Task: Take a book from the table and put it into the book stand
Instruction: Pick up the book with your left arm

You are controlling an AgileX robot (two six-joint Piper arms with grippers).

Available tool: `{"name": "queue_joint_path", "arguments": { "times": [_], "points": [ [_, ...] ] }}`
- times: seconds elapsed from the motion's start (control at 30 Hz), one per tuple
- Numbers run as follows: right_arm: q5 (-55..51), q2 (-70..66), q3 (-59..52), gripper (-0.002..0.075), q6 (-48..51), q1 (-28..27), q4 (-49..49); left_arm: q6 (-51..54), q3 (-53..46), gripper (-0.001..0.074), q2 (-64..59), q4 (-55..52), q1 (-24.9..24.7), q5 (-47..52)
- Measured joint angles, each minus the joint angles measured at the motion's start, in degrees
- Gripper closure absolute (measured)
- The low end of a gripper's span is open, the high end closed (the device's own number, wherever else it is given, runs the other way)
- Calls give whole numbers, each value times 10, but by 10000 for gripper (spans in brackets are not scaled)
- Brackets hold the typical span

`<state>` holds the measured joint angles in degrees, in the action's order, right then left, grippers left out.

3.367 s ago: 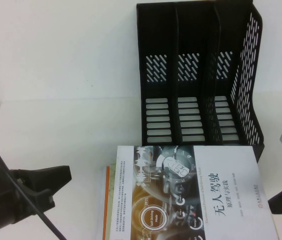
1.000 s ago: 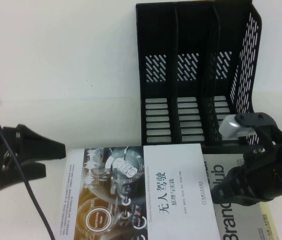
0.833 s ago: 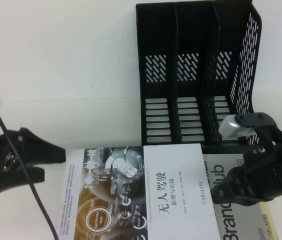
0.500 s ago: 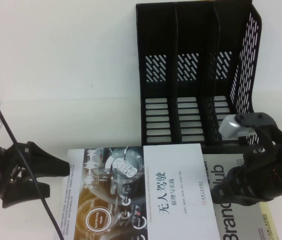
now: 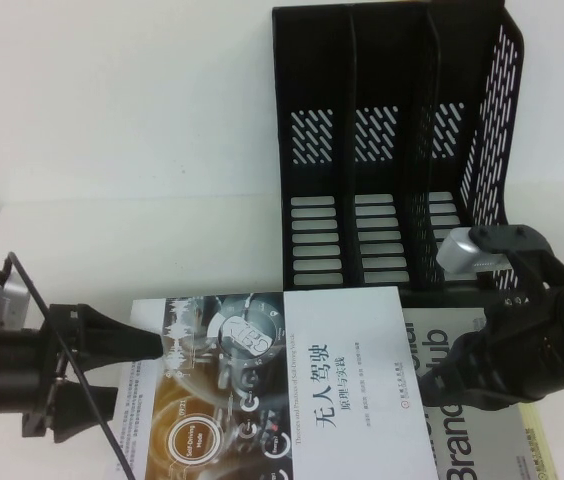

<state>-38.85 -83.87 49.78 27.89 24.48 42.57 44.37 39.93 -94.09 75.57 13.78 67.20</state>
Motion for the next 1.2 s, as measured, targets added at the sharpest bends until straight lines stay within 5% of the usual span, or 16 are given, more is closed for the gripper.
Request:
{"name": "queue_joint_path", "arguments": {
  "times": [0.27,0.67,1.2],
  "points": [
    [9,-6,0,729,12,0,40,5,-11,108,-14,32,-27,-9],
    [24,-10,-5,729,34,3,85,5,-11,439,-6,43,-74,-5],
    [24,-8,2,729,-21,5,-10,-13,9,448,62,-22,-35,-8]
  ]
}}
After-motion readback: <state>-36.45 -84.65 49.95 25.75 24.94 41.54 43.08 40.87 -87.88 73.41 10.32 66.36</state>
